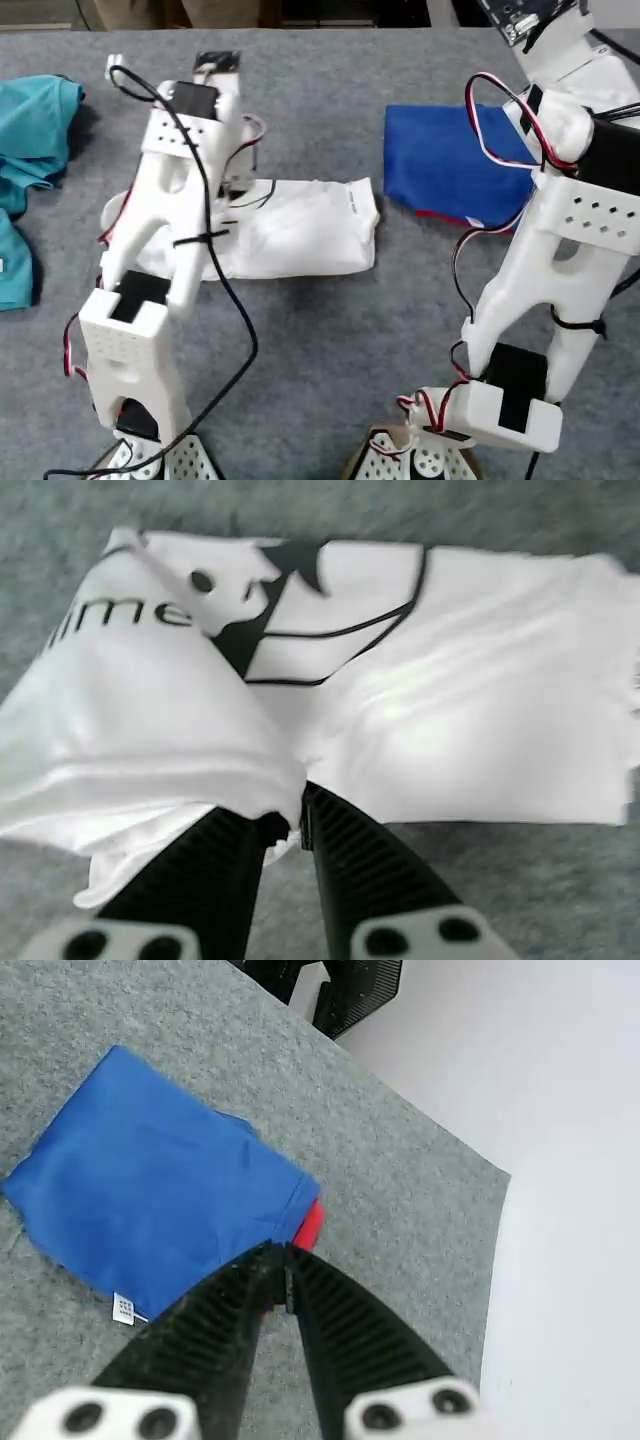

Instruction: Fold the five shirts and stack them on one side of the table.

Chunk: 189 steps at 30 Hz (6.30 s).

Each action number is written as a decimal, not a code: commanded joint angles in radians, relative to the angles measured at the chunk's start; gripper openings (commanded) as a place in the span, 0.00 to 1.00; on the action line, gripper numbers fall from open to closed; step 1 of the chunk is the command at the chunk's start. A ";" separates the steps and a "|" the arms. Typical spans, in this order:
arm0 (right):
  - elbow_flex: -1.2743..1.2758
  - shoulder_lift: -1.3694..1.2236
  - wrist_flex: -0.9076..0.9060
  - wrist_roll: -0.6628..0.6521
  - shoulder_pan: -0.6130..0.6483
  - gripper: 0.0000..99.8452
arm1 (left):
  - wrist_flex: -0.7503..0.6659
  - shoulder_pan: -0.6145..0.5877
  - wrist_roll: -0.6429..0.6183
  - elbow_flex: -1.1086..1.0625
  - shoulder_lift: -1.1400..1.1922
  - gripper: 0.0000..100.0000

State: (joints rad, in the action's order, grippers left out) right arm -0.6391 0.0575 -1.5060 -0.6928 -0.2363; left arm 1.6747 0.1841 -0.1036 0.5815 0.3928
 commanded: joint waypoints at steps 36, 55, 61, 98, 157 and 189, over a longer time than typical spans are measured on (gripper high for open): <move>-0.002 0.024 0.015 0.000 0.012 0.00 | 0.086 -0.551 0.250 0.095 0.082 0.02; -0.002 0.028 -0.061 0.014 0.223 0.00 | -0.084 -0.756 0.199 -0.084 0.085 0.23; -0.002 0.027 -0.058 0.014 0.216 0.00 | -0.124 -0.747 0.173 -0.086 0.084 0.26; -0.001 0.022 -0.041 0.012 0.179 0.00 | 0.083 -0.795 0.433 0.624 0.776 0.14; -0.010 0.024 -0.026 0.005 0.077 0.00 | 0.060 0.305 -0.146 0.825 0.558 0.02; 0.143 0.016 -0.101 0.048 0.449 0.00 | 0.086 -0.066 -0.054 0.732 0.412 0.02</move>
State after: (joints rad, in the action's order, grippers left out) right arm -0.5593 0.0575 -1.6072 -0.6805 0.0997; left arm 1.7484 0.1412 -0.2248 1.3917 0.8715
